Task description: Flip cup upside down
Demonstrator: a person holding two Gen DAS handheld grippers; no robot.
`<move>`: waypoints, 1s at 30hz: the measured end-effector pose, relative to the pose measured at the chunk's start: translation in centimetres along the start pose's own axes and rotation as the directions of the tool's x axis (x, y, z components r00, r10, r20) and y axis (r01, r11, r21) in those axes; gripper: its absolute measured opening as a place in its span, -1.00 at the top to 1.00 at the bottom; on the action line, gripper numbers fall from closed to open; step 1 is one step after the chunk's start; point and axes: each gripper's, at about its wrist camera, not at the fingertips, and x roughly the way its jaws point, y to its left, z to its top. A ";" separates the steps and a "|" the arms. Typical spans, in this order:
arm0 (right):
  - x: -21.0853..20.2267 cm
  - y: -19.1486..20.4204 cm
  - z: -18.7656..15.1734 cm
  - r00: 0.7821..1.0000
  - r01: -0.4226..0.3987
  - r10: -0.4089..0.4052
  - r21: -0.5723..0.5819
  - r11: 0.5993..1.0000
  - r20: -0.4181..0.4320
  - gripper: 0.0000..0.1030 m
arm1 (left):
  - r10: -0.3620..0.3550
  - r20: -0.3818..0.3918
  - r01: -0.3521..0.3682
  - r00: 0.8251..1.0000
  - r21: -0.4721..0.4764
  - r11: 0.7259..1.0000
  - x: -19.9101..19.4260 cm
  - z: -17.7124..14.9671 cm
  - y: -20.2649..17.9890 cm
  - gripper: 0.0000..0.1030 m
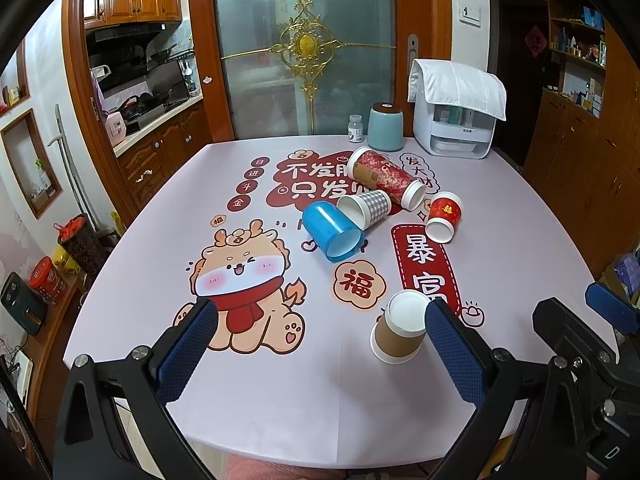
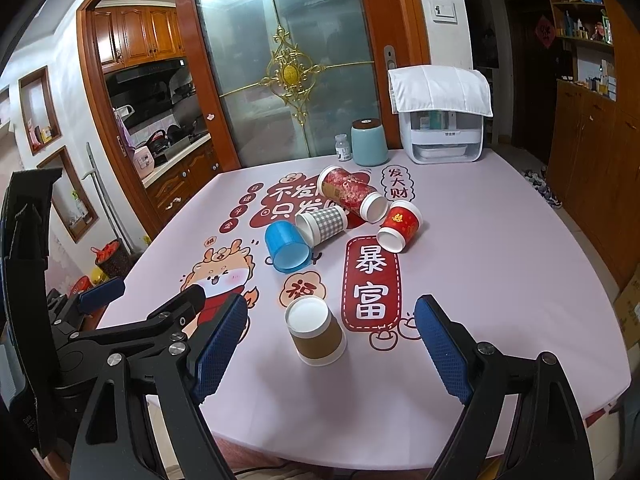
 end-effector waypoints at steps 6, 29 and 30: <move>0.0 0.0 0.0 1.000 0.000 0.000 0.000 1.000 0.000 -0.69 | 0.000 0.000 0.000 1.000 -0.001 1.000 0.0 0.0 0.0 -0.99; 0.3 0.5 -0.3 1.000 -0.001 0.001 0.003 1.000 -0.005 -0.69 | 0.000 -0.002 0.000 1.000 -0.001 1.000 0.0 0.1 0.0 -0.99; 0.3 0.4 -0.3 1.000 -0.001 0.001 0.003 1.000 -0.005 -0.69 | 0.000 -0.002 0.000 1.000 0.000 1.000 0.0 0.2 0.0 -0.99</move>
